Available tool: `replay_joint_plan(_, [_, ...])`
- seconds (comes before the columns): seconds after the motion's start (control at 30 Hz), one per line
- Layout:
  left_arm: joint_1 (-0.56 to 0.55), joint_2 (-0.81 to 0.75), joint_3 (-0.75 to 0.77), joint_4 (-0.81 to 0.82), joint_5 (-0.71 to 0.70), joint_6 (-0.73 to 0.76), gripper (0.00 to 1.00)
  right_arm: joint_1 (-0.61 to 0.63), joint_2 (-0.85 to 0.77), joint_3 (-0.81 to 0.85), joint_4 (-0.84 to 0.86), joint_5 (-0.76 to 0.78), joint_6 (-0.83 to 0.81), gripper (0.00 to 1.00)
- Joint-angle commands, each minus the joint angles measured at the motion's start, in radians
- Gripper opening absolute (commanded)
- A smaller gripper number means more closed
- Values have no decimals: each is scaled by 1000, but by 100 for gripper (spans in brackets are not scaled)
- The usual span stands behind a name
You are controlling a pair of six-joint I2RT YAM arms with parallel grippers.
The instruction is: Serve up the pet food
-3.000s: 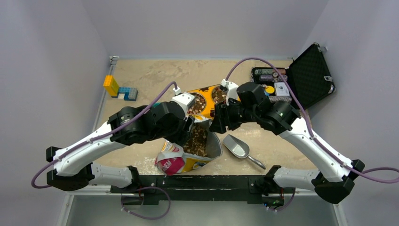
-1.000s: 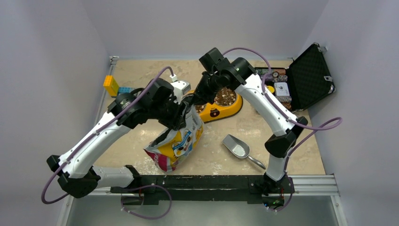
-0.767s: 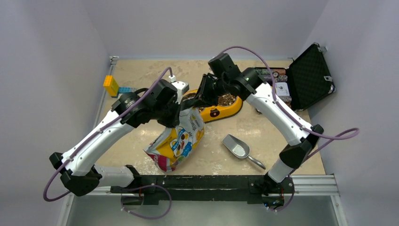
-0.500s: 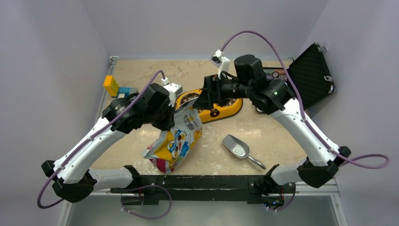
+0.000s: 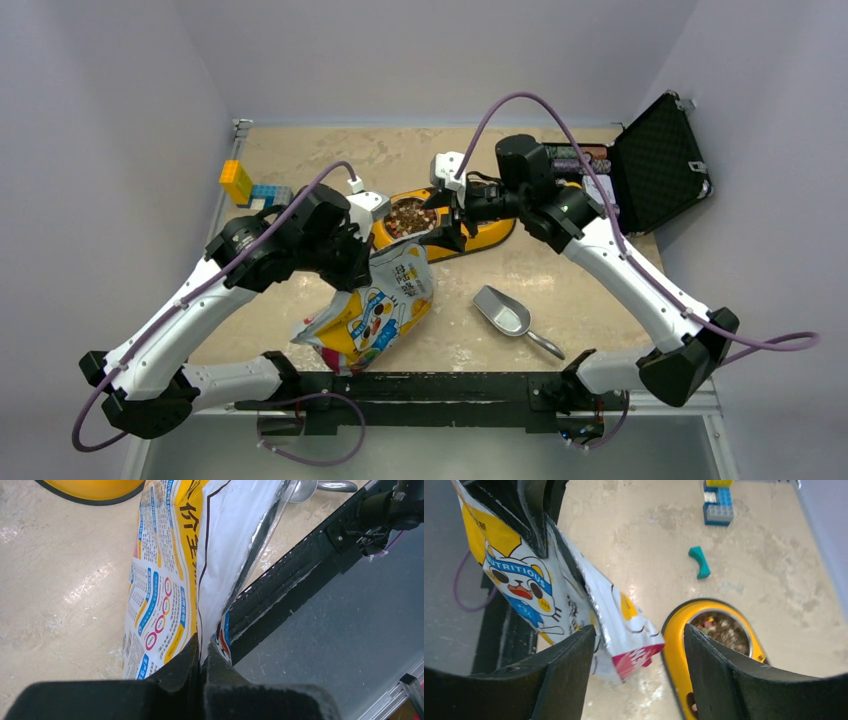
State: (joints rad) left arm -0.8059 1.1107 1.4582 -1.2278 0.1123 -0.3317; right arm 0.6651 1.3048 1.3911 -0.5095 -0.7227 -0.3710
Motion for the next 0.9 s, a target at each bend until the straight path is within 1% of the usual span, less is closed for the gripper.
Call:
replay_joint_plan(0.0, [0, -31, 70, 100, 61, 25, 0, 7, 30, 108, -80, -140, -285, 66])
replay_joint_plan(0.07, [1, -34, 72, 103, 62, 26, 0, 33, 29, 105, -98, -109, -325, 63])
replay_joint_plan(0.17, [1, -31, 75, 110, 73, 26, 0, 42, 24, 91, -85, -98, -322, 59])
replay_joint_plan(0.27, [1, -29, 72, 118, 74, 25, 0, 59, 34, 115, -126, -91, -341, 56])
replay_joint_plan(0.33, [0, -29, 65, 130, 84, 20, 0, 78, 41, 114, -123, -58, -340, 52])
replay_joint_plan(0.43, [1, -29, 55, 145, 88, 11, 0, 94, 78, 138, -147, -13, -337, 29])
replay_joint_plan(0.47, [1, -29, 53, 146, 90, 10, 0, 98, 91, 142, -154, 25, -332, 22])
replay_joint_plan(0.53, [1, -31, 55, 147, 96, 7, 0, 102, 88, 130, -132, 98, -311, 15])
replay_joint_plan(0.6, [1, -32, 60, 149, 102, 5, 0, 103, 69, 112, -104, 133, -304, 13])
replay_joint_plan(0.63, [1, -30, 61, 149, 105, 6, 0, 103, 58, 103, -88, 141, -296, 14])
replay_joint_plan(0.67, [1, -30, 63, 150, 106, 6, 0, 104, 48, 96, -79, 137, -294, 16])
replay_joint_plan(0.73, [1, -27, 67, 149, 108, 6, 0, 106, 39, 96, -85, 120, -302, 26])
replay_joint_plan(0.77, [1, -25, 69, 149, 110, 6, 0, 106, 40, 97, -103, 111, -317, 29])
replay_joint_plan(0.87, [0, -21, 70, 150, 117, 8, 0, 107, 55, 112, -173, 77, -373, 29])
